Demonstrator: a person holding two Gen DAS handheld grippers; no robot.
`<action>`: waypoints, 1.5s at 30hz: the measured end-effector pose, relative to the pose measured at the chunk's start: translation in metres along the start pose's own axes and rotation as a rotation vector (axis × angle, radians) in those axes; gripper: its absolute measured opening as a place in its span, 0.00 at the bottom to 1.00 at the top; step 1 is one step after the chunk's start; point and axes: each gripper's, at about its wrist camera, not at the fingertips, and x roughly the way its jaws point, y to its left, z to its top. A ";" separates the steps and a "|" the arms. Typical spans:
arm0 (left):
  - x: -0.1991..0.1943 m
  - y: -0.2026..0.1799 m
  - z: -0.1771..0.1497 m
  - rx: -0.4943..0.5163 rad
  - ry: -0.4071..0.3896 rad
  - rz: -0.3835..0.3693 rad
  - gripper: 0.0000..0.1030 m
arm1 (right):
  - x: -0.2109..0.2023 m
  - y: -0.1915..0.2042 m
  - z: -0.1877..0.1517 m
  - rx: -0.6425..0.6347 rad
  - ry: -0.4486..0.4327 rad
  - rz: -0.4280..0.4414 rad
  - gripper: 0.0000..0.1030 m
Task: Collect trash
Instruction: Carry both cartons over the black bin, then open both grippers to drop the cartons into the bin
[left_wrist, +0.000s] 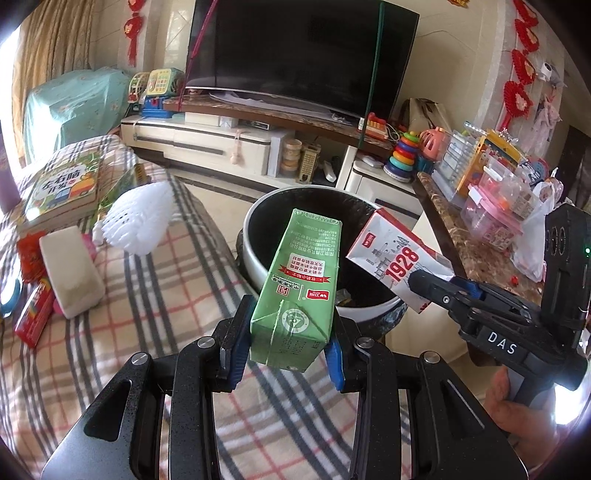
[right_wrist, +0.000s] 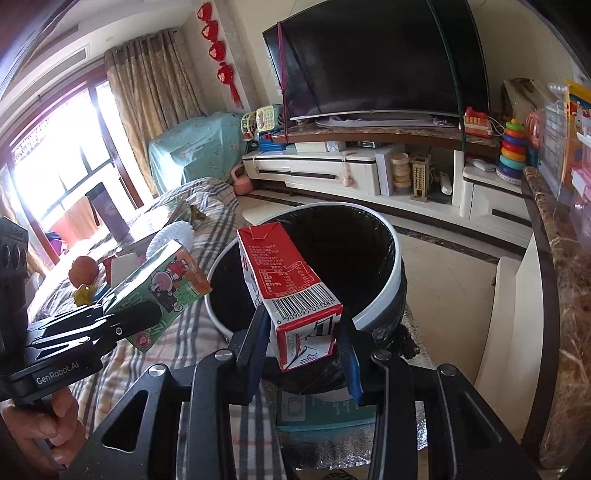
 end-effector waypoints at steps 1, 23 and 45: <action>0.002 -0.001 0.001 0.002 0.002 -0.001 0.32 | 0.001 -0.001 0.001 0.000 0.002 -0.001 0.35; 0.035 -0.009 0.026 0.037 0.027 -0.003 0.32 | 0.022 -0.017 0.024 -0.016 0.026 -0.028 0.35; 0.058 -0.018 0.041 0.076 0.056 0.009 0.29 | 0.040 -0.021 0.036 -0.062 0.068 -0.052 0.35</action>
